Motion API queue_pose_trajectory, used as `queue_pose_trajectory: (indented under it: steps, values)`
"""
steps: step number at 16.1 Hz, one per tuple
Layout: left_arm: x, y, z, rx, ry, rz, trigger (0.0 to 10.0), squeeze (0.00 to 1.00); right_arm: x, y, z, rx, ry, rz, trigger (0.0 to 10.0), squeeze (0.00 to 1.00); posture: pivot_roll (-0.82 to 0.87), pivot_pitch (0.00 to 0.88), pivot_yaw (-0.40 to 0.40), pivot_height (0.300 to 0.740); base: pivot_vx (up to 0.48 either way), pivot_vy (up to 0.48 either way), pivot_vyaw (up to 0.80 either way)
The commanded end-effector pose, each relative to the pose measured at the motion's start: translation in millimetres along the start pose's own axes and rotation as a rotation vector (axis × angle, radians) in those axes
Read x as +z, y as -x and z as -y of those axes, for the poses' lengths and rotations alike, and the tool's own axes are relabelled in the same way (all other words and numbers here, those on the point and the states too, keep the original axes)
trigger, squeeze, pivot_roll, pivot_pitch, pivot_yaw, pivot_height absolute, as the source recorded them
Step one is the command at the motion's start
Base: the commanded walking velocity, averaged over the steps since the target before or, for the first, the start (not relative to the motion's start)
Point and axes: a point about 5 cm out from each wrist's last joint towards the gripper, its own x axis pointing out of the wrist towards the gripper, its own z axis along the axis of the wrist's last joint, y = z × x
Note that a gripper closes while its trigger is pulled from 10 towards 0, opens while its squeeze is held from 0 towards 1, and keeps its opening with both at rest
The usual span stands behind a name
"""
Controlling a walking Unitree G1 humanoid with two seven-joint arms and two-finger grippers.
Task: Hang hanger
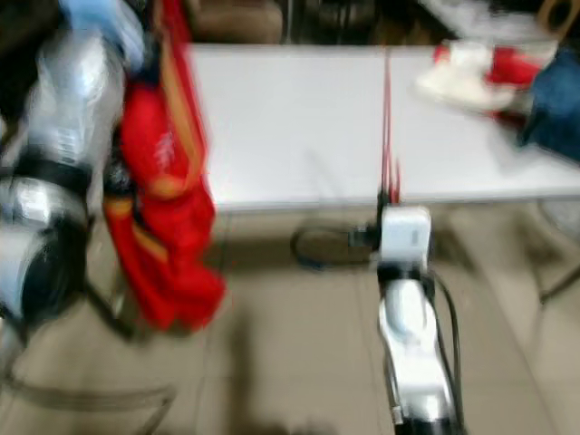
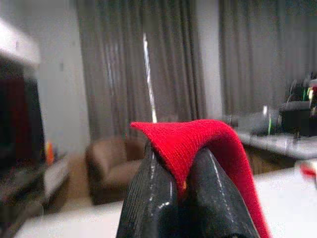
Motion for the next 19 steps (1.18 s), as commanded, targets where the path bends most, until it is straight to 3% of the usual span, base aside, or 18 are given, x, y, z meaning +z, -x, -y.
queue_pose_trajectory:
  steps: [1, 3, 4, 5, 7, 8, 9, 10, 12, 13, 15, 17, 19]
  values:
    - [32.5, -8.0, -10.3, 0.017, -0.064, 0.104, 10.0, 0.00, 9.3, -1.6, -11.3, 0.044, -0.025, 0.038, 0.0, 0.00, -0.01, 0.000, -0.007, 0.740, 0.461, 0.000, 0.00]
    - [98.0, -26.2, -6.4, 0.039, -0.161, 0.203, 10.0, 0.00, 13.1, -1.0, -18.6, 0.072, -0.043, 0.052, 0.0, 0.00, -0.03, 0.000, 0.010, 0.740, 0.461, 0.000, 0.00]
    - [111.9, -28.0, -6.8, 0.054, -0.188, 0.226, 10.0, 0.00, 13.8, -0.3, -19.2, 0.073, -0.042, 0.054, 0.0, 0.00, -0.03, 0.000, 0.013, 0.740, 0.461, 0.000, 0.00]
    - [140.4, -29.7, -9.5, 0.094, -0.232, 0.272, 10.0, 0.00, 13.7, 1.8, -18.8, 0.070, -0.043, 0.052, 0.0, 0.00, -0.03, 0.000, 0.016, 0.740, 0.461, 0.000, 0.00]
    - [164.2, -29.4, -12.7, 0.166, -0.314, 0.314, 10.0, 0.00, 11.8, 4.7, -21.0, 0.057, -0.050, 0.042, 0.0, 0.00, -0.06, 0.000, 0.046, 0.740, 0.461, 0.000, 0.00]
    - [161.1, -29.8, -10.8, 0.165, -0.348, 0.307, 10.0, 0.00, 12.6, 5.2, -21.7, 0.056, -0.052, 0.044, 0.0, 0.00, -0.07, 0.000, 0.054, 0.740, 0.461, 0.000, 0.00]
    - [152.4, -30.5, -7.3, 0.168, -0.429, 0.295, 10.0, 0.00, 13.6, 5.9, -22.2, 0.051, -0.054, 0.046, 0.0, 0.00, -0.07, 0.000, 0.056, 0.740, 0.461, 0.000, 0.00]
    - [142.0, -31.0, -6.1, 0.159, -0.434, 0.267, 10.0, 0.00, 12.7, 6.3, -21.6, 0.048, -0.056, 0.043, 0.0, 0.00, -0.07, 0.000, 0.059, 0.740, 0.461, 0.000, 0.00]
    - [84.1, -29.0, 4.1, 0.089, -0.491, 0.130, 10.0, 0.00, 10.4, 7.8, -20.8, 0.045, -0.059, 0.027, 0.0, 0.00, -0.07, 0.000, 0.050, 0.740, 0.459, 0.000, 0.00]
    - [64.4, -26.6, 7.6, 0.065, -0.516, 0.078, 10.0, 0.00, 10.4, 8.1, -21.5, 0.051, -0.059, 0.025, 0.0, 0.00, -0.07, 0.000, 0.048, 0.740, 0.458, 0.000, 0.00]
    - [-19.4, -3.7, 14.1, -0.012, -0.572, -0.133, 10.0, 0.00, 11.7, 8.4, -24.1, 0.070, -0.059, 0.027, 0.0, 0.00, -0.07, 0.000, 0.042, 0.740, 0.448, 0.000, 0.00]
    - [-63.7, 16.9, 7.7, -0.020, -0.540, -0.278, 10.0, 0.00, 11.5, 9.3, -24.5, 0.075, -0.060, 0.023, 0.0, 0.00, -0.06, 0.000, 0.042, 0.740, 0.448, 0.000, 0.00]
    - [-107.3, 44.1, -3.0, 0.018, -0.434, -0.457, 10.0, 0.00, 11.3, 10.4, -26.0, 0.084, -0.063, 0.018, 0.0, 0.00, -0.07, 0.005, 0.043, 0.740, 0.442, 0.000, 0.00]
